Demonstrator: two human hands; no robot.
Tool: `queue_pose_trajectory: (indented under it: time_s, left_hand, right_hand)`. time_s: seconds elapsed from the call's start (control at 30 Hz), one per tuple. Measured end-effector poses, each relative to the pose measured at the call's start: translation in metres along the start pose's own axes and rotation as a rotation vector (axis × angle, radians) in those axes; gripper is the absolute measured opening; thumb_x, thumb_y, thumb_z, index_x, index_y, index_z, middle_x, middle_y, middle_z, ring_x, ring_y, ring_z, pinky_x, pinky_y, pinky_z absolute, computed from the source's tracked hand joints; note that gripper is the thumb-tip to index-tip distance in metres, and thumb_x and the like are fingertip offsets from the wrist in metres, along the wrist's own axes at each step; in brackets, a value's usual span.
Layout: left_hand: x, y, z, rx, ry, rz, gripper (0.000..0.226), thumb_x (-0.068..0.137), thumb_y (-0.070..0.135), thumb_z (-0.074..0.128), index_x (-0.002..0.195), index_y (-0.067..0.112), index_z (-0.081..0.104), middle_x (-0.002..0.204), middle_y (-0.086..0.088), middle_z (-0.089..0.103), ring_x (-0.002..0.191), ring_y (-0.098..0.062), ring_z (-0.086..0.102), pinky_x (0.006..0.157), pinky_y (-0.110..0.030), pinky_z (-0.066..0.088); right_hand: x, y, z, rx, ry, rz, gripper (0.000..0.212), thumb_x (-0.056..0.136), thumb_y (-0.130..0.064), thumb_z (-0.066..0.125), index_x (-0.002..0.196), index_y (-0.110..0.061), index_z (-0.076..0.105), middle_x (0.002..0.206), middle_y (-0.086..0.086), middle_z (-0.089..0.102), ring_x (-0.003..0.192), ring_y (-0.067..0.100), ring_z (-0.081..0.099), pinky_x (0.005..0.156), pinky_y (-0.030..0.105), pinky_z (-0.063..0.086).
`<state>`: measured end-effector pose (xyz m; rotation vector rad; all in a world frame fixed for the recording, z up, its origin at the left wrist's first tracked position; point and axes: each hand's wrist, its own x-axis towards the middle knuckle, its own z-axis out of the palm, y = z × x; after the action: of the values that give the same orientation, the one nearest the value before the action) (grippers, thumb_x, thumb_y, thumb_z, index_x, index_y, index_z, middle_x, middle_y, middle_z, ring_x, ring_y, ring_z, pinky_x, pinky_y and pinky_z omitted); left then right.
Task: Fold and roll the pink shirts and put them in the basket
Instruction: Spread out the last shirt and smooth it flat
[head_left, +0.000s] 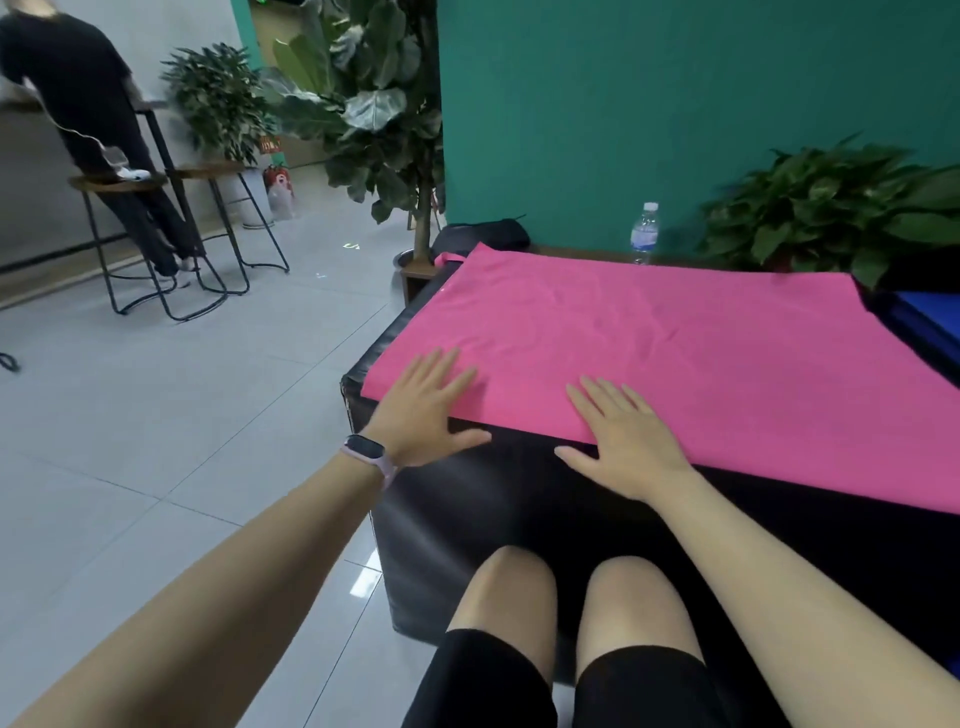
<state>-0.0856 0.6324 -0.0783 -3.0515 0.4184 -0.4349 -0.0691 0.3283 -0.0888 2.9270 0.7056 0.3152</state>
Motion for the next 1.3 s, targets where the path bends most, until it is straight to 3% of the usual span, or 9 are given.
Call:
queue_pose_trajectory:
  time_s: [0.17,0.37,0.47,0.67,0.77,0.87,0.93,1.1,1.3]
  left_hand:
    - [0.017,0.023,0.008,-0.036,0.113,0.284,0.055,0.085,0.024,0.055,0.139,0.015,0.052,0.140,-0.006,0.054,0.127,-0.029,0.051,0.106,-0.041,0.041]
    - [0.007,0.005,0.025,0.045,0.365,0.335,0.050,0.069,-0.006,0.059,0.116,0.007,0.065,0.117,-0.009,0.065,0.103,-0.031,0.062,0.085,-0.040,0.051]
    - [0.002,-0.017,0.023,-0.009,0.433,0.195,0.039,0.074,-0.003,0.055,0.109,0.008,0.069,0.108,-0.007,0.069,0.094,-0.033,0.065,0.079,-0.042,0.051]
    - [-0.014,-0.055,0.016,-0.068,0.437,0.092,0.040,0.079,0.000,0.047,0.109,0.009,0.071,0.109,-0.007,0.070,0.098,-0.033,0.065,0.084,-0.044,0.049]
    - [-0.020,-0.073,0.016,-0.231,0.443,0.047,0.035,0.091,0.001,0.047,0.113,0.008,0.073,0.110,-0.008,0.073,0.099,-0.031,0.066,0.088,-0.042,0.051]
    - [-0.019,-0.081,0.009,-0.575,0.542,-0.171,0.014,0.096,0.010,0.065,0.105,0.015,0.075,0.095,0.002,0.074,0.084,-0.009,0.067,0.080,-0.020,0.049]
    - [-0.010,-0.084,0.001,-0.743,0.583,-0.273,0.007,0.092,0.017,0.072,0.095,0.023,0.074,0.086,0.011,0.072,0.079,0.002,0.064,0.075,-0.011,0.047]
    - [0.031,-0.082,-0.023,-1.120,0.650,-0.434,0.008,0.085,0.032,0.076,0.084,0.024,0.073,0.077,0.011,0.074,0.072,-0.001,0.067,0.067,-0.011,0.049]
    - [0.103,-0.093,-0.020,-1.299,0.670,-0.636,0.019,0.086,0.042,0.072,0.085,0.023,0.071,0.079,0.007,0.069,0.076,-0.007,0.061,0.072,-0.025,0.052]
  right_hand:
    - [-0.005,0.002,0.008,-0.065,0.043,-0.027,0.072,0.106,-0.049,0.036,0.162,-0.028,-0.004,0.170,-0.001,0.008,0.156,0.017,0.009,0.127,0.035,0.009]
    - [-0.021,0.007,0.011,-0.053,0.099,-0.022,0.082,0.100,-0.008,0.043,0.161,-0.029,-0.008,0.170,0.003,0.006,0.156,0.020,0.010,0.127,0.037,0.011]
    - [-0.035,0.022,0.012,-0.057,0.133,0.025,0.094,0.087,0.004,0.045,0.161,-0.025,-0.005,0.169,0.006,0.010,0.155,0.021,0.016,0.126,0.035,0.009]
    - [-0.063,0.053,0.008,-0.105,0.173,0.061,0.091,0.068,0.013,0.065,0.153,-0.007,0.039,0.155,0.014,0.043,0.140,0.027,0.048,0.117,0.038,0.028]
    - [-0.067,0.063,0.002,-0.046,0.175,0.109,0.071,0.080,0.011,0.063,0.148,-0.003,0.048,0.153,0.014,0.047,0.139,0.030,0.049,0.116,0.041,0.035]
    - [-0.064,0.069,-0.013,0.004,0.260,0.178,0.036,0.079,0.012,0.066,0.114,0.002,0.065,0.113,0.018,0.064,0.104,0.041,0.064,0.082,0.052,0.055]
    - [-0.057,0.076,-0.028,-0.011,0.340,0.209,0.018,0.080,0.010,0.065,0.093,-0.002,0.060,0.089,0.013,0.056,0.081,0.038,0.058,0.065,0.049,0.049]
    - [-0.030,0.098,-0.059,0.045,0.454,0.271,0.004,0.090,-0.002,0.065,0.093,0.000,0.063,0.085,0.012,0.057,0.079,0.039,0.057,0.067,0.049,0.046]
    - [0.021,0.139,-0.075,0.169,0.473,0.379,0.021,0.104,-0.023,0.050,0.095,-0.010,0.063,0.085,0.001,0.054,0.079,0.029,0.055,0.064,0.038,0.039]
